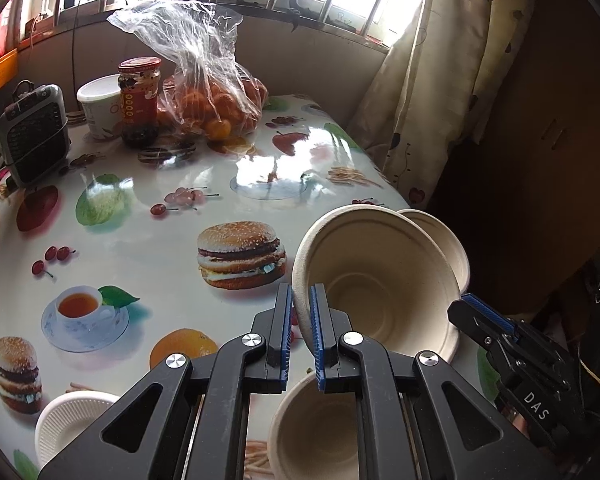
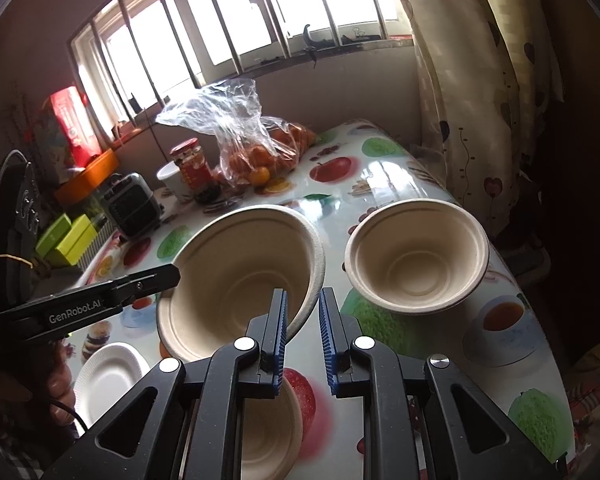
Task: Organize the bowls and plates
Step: 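Lift the beige bowl with both tools and carry it over another bowl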
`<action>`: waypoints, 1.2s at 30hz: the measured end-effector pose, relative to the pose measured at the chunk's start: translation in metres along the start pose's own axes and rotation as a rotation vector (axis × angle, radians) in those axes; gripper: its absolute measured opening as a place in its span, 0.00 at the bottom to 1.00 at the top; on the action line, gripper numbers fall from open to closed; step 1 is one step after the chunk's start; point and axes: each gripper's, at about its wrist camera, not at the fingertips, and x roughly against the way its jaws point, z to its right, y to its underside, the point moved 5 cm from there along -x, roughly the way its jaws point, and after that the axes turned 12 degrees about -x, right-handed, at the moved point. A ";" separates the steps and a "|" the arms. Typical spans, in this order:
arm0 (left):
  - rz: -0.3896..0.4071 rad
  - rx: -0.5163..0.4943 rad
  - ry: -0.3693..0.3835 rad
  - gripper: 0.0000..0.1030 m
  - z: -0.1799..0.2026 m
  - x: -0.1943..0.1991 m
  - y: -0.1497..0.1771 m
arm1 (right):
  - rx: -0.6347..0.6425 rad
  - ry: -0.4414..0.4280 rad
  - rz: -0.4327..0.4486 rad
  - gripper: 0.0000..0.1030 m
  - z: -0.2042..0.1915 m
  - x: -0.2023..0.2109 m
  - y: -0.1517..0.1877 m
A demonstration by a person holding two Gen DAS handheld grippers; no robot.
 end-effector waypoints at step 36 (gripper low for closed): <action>0.029 -0.017 0.008 0.09 0.011 0.039 0.048 | 0.000 -0.019 0.036 0.16 -0.013 0.048 0.040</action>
